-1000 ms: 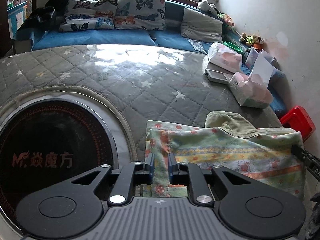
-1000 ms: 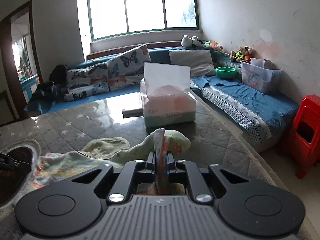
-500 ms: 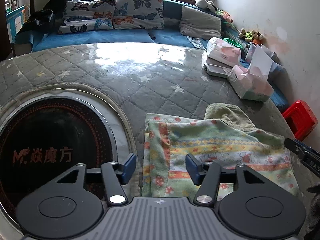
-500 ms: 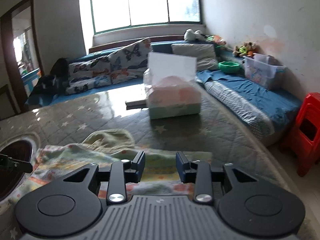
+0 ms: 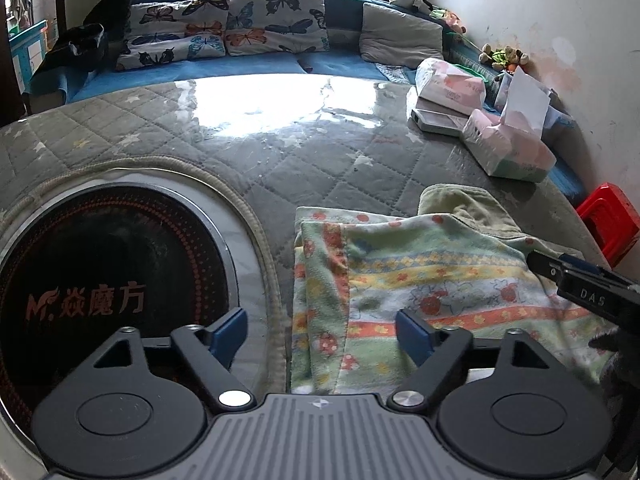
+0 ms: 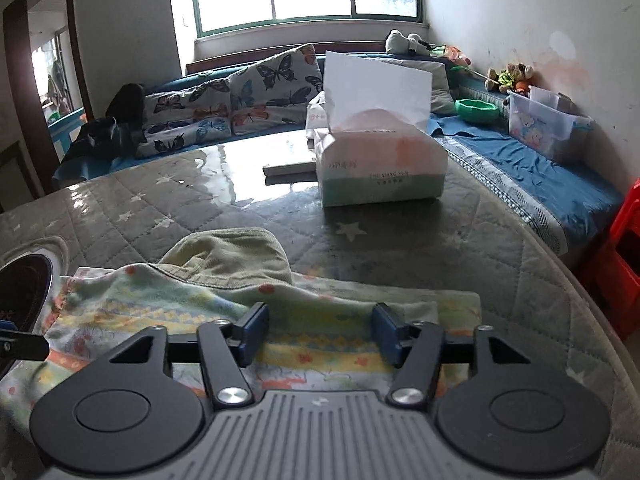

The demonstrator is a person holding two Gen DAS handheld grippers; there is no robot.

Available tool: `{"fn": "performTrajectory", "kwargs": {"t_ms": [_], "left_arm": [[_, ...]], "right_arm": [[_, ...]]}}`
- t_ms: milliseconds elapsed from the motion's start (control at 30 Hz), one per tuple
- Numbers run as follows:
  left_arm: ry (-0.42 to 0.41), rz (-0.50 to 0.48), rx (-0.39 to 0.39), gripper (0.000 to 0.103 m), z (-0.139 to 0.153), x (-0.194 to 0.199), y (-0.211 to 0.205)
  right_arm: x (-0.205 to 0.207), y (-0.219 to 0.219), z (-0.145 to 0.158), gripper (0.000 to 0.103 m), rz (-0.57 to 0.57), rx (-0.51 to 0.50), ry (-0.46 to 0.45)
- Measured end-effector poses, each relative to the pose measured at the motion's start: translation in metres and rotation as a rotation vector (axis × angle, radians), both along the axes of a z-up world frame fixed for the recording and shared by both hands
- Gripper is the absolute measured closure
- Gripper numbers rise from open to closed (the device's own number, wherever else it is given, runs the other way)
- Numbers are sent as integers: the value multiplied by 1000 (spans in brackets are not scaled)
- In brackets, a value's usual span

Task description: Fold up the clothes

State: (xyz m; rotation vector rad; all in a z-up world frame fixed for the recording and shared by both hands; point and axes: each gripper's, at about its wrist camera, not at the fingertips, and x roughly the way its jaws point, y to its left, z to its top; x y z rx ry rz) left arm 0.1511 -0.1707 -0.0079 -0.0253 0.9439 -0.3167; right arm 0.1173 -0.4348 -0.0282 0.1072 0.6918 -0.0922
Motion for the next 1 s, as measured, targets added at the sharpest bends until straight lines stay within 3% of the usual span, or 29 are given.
{"fn": "performTrajectory", "kwargs": {"t_ms": [67, 167, 300, 1000], "left_arm": [[-4, -1, -1, 13, 1, -2, 0], [-14, -6, 1, 8, 2, -5, 0], [-24, -13, 5, 5, 3, -8, -1], [-37, -56, 68, 1, -11, -32, -3]], "right_arm": [[0, 4, 3, 40, 10, -3, -6], [-6, 13, 8, 26, 40, -5, -21], [-17, 26, 10, 20, 84, -8, -18], [-92, 56, 1, 11, 136, -64, -6]]}}
